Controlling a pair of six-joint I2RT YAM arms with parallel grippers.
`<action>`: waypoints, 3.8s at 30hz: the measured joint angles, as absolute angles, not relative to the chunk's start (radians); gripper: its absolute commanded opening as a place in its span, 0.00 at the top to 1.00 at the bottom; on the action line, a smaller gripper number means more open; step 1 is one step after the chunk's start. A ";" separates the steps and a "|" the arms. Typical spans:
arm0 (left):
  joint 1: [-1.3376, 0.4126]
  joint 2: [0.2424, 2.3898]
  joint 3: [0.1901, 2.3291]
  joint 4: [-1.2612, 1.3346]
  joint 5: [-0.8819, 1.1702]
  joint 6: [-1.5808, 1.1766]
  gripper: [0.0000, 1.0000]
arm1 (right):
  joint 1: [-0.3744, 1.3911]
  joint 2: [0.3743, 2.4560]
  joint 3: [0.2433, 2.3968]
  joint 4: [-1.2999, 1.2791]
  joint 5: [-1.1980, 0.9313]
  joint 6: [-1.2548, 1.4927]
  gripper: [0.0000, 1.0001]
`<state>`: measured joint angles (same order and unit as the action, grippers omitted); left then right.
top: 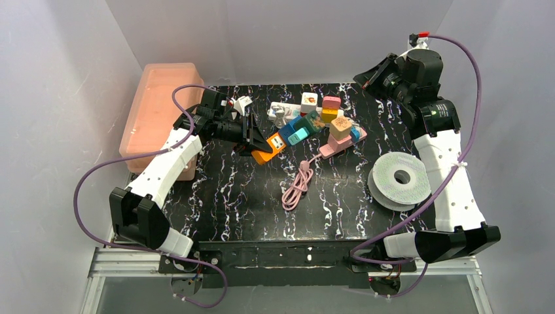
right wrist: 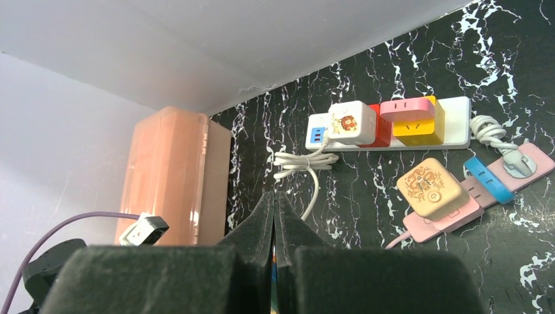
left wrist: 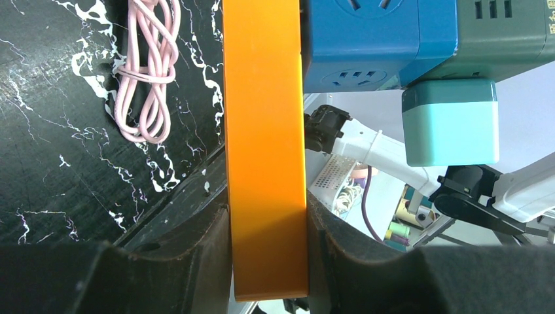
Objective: Pull the plug off the socket
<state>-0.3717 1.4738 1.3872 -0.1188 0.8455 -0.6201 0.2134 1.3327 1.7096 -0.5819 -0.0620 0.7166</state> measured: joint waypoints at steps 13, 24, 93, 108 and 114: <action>-0.372 1.474 1.387 -0.119 0.845 -0.616 1.00 | 0.213 1.333 1.710 -0.581 -0.090 0.688 0.99; -0.372 1.474 1.387 -0.120 0.845 -0.609 1.00 | 0.213 1.314 1.683 -0.574 -0.139 0.646 0.99; -0.490 1.576 1.058 0.019 0.404 0.167 0.02 | 0.213 1.237 1.572 -0.522 -0.184 0.591 0.99; -0.473 1.416 1.456 -0.484 0.357 0.093 0.02 | 0.213 1.215 1.573 -0.541 -0.198 0.589 0.99; -0.421 1.352 1.636 -0.770 0.253 0.085 0.02 | 0.213 1.208 1.573 -0.589 -0.221 0.587 0.99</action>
